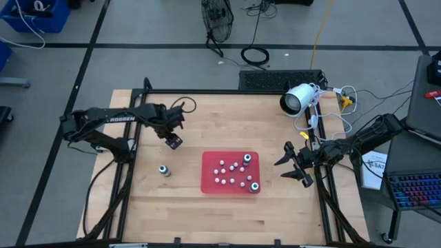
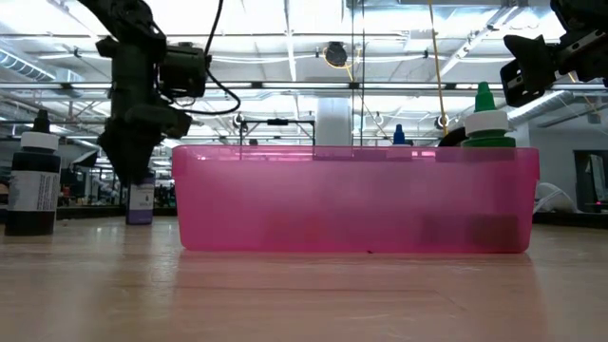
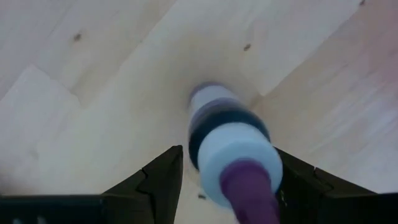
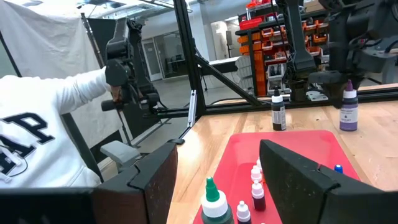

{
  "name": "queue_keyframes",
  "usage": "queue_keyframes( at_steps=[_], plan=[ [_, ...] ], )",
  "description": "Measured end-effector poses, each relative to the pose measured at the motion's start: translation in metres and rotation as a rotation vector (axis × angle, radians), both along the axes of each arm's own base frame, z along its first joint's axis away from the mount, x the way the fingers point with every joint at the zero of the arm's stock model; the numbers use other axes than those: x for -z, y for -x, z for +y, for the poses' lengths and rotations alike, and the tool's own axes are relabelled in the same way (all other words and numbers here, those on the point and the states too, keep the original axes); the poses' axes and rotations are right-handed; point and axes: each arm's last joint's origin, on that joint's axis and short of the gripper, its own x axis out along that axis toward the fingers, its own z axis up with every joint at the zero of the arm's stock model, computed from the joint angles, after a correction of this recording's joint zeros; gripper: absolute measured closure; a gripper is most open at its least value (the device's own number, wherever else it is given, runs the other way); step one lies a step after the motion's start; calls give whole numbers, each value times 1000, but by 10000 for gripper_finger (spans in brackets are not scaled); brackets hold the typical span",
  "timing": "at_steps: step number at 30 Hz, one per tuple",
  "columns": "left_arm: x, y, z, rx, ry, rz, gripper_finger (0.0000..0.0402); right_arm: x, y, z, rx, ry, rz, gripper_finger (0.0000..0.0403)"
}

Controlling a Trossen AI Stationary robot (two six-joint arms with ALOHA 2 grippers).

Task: Pick & Place food coloring
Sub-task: Put the large violet food coloring bottle into the pink bin

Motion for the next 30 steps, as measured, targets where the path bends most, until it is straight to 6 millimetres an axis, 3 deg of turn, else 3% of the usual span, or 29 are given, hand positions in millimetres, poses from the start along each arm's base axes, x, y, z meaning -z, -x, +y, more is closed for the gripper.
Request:
queue_keyframes(
  at_steps=[17, 20, 23, 27, 30],
  plan=[
    [4, -5, 2, 39, -48, -58, 193, 0, 0, 0, -1, 0, 0, 187],
    [4, -4, 4, 39, -87, -41, 211, 0, 0, 0, 0, 0, 0, 186],
    [4, -4, 4, 69, -103, -36, 258, 0, 0, 0, 0, 0, 0, 187],
    [3, -7, 2, 109, -114, -49, 260, 0, 0, 0, 0, 0, 1, 187],
    [-9, -16, -1, 126, -128, -91, 260, 0, 0, 0, 0, 0, 0, 184]
  ],
)
